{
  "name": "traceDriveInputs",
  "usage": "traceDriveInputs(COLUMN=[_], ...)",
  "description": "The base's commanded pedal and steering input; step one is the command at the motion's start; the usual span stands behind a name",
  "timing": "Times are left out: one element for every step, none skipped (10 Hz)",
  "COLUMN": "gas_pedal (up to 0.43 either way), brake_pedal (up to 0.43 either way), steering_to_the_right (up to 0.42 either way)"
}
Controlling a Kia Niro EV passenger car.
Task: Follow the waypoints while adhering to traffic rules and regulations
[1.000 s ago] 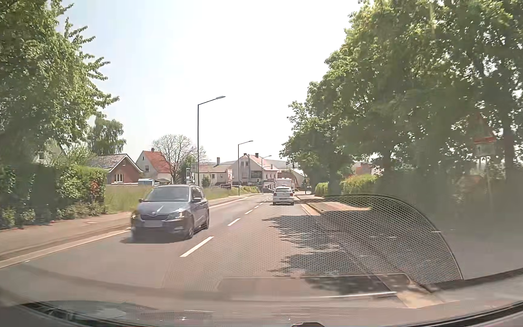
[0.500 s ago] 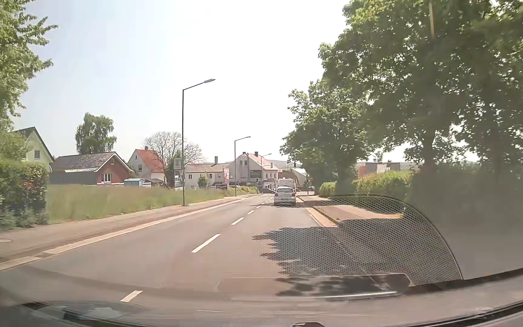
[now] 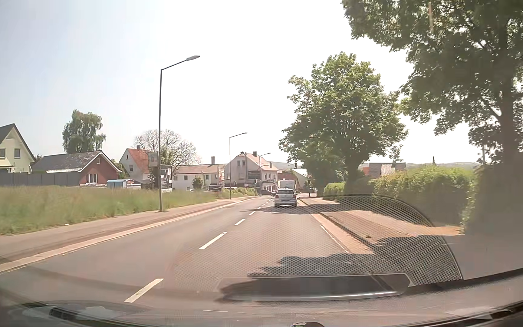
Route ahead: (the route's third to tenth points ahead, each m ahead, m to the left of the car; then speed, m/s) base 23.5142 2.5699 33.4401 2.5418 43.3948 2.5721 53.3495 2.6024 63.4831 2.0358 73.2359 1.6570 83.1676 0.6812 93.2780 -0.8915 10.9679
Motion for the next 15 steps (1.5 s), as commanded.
traceDriveInputs(gas_pedal=[0.087, 0.087, 0.087, 0.087, 0.087, 0.087, 0.087, 0.087, 0.087, 0.087, 0.087, 0.087, 0.087, 0.079, 0.067], brake_pedal=[0.000, 0.000, 0.000, 0.000, 0.000, 0.000, 0.000, 0.000, 0.000, 0.000, 0.000, 0.000, 0.000, 0.000, 0.000], steering_to_the_right=[0.002, 0.001, 0.002, 0.001, 0.002, 0.001, 0.002, 0.002, 0.002, 0.002, 0.002, 0.002, 0.002, 0.002, 0.002])
